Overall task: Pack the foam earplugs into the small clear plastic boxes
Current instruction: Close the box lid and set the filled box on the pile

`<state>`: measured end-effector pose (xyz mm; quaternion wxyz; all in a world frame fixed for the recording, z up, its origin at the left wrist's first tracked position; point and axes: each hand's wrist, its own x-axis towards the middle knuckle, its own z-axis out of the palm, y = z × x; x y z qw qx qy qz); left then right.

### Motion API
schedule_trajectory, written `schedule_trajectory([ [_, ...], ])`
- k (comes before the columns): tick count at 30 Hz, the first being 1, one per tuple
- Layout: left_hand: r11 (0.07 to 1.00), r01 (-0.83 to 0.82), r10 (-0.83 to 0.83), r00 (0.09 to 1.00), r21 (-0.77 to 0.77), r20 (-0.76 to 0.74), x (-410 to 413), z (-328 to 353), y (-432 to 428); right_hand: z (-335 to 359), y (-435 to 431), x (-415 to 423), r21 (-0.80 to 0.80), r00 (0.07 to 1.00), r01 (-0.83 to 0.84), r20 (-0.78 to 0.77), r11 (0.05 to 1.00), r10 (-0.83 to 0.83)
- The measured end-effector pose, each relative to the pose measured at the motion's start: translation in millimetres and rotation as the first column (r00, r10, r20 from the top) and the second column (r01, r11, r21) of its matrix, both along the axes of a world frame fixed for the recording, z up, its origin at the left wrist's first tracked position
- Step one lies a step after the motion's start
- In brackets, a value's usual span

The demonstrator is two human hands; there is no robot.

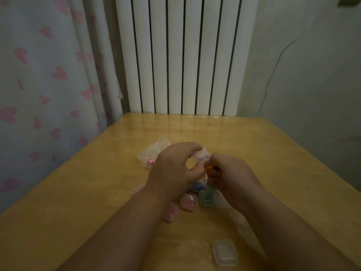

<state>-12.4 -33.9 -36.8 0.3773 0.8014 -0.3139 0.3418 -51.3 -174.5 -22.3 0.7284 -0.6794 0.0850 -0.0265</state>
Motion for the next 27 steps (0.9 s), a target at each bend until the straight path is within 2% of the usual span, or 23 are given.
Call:
schedule_trajectory([
  [4,1.000,0.011,-0.012,1.000,-0.027,-0.005,0.7,-2.2,-1.1,0.9,3.6,-0.2,0.020,0.999,0.048,-0.027,0.999,-0.047],
  [8,0.977,0.035,-0.070,0.984,-0.208,-0.164,-3.5,2.8,-3.7,-1.5,6.1,1.0,-0.002,0.991,0.133,0.000,0.991,-0.133],
  [11,0.954,0.010,-0.094,0.960,-0.301,-0.266,-3.6,3.7,-4.3,2.2,3.1,0.4,-0.004,0.993,0.098,0.061,0.995,-0.098],
  [17,0.974,-0.083,0.023,0.961,-0.209,-0.275,-3.2,2.7,-3.7,1.0,2.2,-2.8,-0.028,0.995,0.038,0.095,0.999,-0.035],
  [19,0.978,-0.126,0.083,0.967,-0.167,-0.242,-3.6,2.9,-3.3,2.1,0.5,-4.2,-0.146,0.989,0.081,0.136,0.986,-0.061],
  [22,0.982,-0.156,0.127,0.961,-0.103,-0.248,-3.1,2.9,-2.4,-0.8,1.8,-4.5,-0.435,0.967,0.191,0.236,0.880,-0.093],
  [25,0.983,-0.134,0.086,0.940,-0.126,-0.329,-1.2,3.0,-1.7,-5.3,5.4,-1.6,-0.517,0.954,0.246,0.280,0.820,-0.111],
  [27,0.970,-0.056,-0.053,0.901,-0.237,-0.430,0.6,2.9,-0.9,-6.0,3.1,0.3,-0.524,0.948,0.278,0.285,0.805,-0.142],
])
